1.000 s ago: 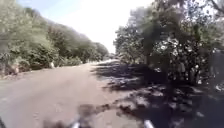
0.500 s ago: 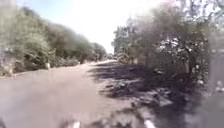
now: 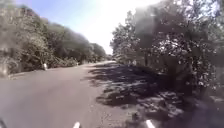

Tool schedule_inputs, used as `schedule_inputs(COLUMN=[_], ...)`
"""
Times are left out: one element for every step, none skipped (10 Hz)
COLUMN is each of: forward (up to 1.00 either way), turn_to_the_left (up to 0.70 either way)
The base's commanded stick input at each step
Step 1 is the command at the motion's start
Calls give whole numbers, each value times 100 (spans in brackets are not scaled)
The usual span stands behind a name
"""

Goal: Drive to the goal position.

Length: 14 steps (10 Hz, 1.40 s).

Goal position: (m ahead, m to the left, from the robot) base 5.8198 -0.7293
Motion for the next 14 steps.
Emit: schedule_inputs(forward=[50,50,50,50,50,50,50,50,50,50,50,50,50,50], turn_to_the_left=[0,0,0,0,0,0,-19,-40,-50,-50,-50,-50,-50,-50])
